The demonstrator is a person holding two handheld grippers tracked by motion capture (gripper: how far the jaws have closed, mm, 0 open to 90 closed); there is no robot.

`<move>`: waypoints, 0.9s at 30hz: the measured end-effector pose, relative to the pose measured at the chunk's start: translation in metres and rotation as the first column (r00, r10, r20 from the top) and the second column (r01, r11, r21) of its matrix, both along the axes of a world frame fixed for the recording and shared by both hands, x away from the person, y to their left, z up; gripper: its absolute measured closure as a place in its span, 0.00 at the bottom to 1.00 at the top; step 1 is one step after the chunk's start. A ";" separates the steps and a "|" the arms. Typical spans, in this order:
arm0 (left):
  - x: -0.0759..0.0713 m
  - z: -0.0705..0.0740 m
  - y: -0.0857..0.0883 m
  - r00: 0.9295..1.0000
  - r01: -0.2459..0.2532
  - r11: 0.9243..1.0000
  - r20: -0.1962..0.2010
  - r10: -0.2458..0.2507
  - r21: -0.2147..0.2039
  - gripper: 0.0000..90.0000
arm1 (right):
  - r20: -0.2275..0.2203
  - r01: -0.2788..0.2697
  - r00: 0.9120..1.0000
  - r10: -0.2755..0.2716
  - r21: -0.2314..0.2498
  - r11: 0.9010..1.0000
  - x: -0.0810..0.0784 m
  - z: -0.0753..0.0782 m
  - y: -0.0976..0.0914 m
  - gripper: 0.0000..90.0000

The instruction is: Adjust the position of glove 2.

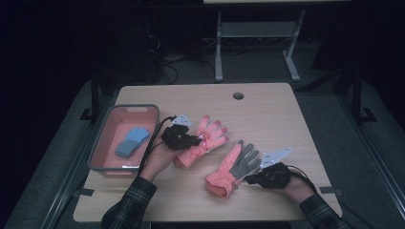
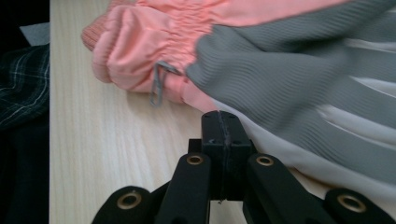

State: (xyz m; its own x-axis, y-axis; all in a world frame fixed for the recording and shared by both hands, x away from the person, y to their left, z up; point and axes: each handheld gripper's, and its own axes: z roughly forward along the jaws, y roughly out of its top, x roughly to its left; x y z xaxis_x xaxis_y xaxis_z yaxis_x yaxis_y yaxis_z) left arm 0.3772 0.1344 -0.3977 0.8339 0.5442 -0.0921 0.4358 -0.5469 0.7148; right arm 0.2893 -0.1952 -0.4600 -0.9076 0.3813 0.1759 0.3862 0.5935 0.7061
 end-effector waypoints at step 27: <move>-0.010 0.037 -0.006 0.995 0.093 0.992 0.031 -0.090 -0.083 0.94 | 0.067 0.130 0.989 -0.131 0.021 0.991 0.011 0.014 -0.009 0.64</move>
